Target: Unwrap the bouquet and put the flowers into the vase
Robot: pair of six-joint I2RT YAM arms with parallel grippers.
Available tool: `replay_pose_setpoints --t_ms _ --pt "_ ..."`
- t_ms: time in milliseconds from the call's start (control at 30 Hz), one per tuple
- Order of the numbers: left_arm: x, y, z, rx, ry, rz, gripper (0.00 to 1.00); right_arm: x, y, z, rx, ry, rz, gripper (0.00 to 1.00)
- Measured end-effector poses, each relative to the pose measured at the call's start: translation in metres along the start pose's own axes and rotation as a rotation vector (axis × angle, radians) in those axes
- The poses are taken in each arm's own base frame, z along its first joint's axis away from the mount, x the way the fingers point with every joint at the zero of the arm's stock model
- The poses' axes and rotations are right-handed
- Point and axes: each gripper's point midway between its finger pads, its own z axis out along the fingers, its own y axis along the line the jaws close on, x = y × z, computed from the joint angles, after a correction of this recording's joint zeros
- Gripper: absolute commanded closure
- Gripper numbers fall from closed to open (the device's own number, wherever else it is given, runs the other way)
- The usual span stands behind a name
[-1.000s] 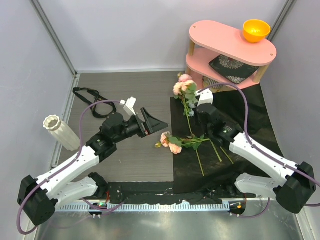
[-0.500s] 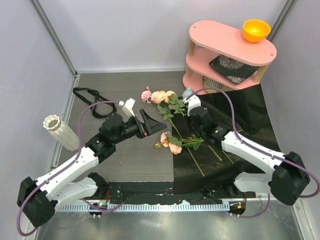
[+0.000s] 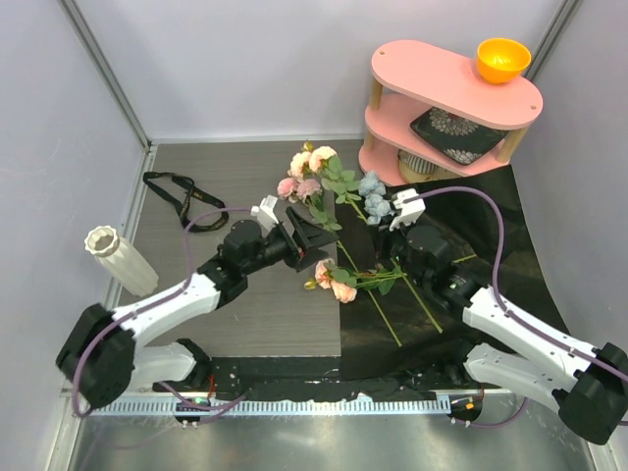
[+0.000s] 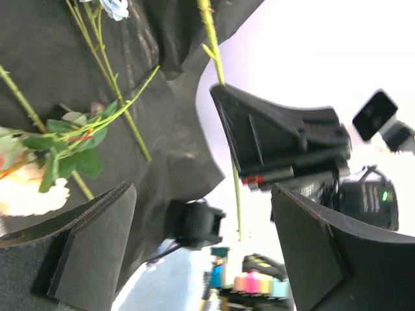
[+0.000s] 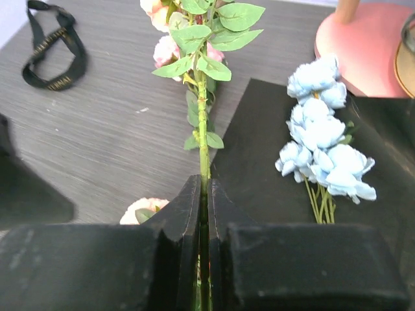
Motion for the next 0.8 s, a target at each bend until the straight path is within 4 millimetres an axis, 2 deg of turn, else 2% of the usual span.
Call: replay_pose_setpoints --t_ms 100,233,300,533,633,733,800 --pt "-0.004 0.001 0.025 0.024 0.012 -0.131 0.14 -0.012 0.006 -0.002 -0.029 -0.045 0.015 0.99" --pt "-0.016 -0.015 0.058 0.114 0.007 -0.267 0.25 -0.015 0.011 -0.002 -0.057 -0.052 0.021 0.99" --pt "-0.020 -0.024 0.069 0.158 -0.005 -0.298 0.26 -0.015 0.012 -0.004 -0.066 -0.055 0.022 0.99" --pt "-0.031 -0.050 0.082 0.210 -0.078 -0.260 0.37 -0.024 0.015 -0.012 -0.093 -0.085 0.029 0.99" --pt "-0.037 -0.051 0.084 0.204 -0.112 -0.246 0.42 -0.024 0.016 -0.015 -0.101 -0.092 0.031 0.99" --pt "-0.041 -0.047 0.088 0.176 -0.133 -0.240 0.41 -0.022 0.015 -0.016 -0.103 -0.088 0.030 0.99" --pt "-0.042 -0.044 0.093 0.157 -0.137 -0.236 0.35 -0.019 0.014 -0.016 -0.098 -0.086 0.029 0.99"
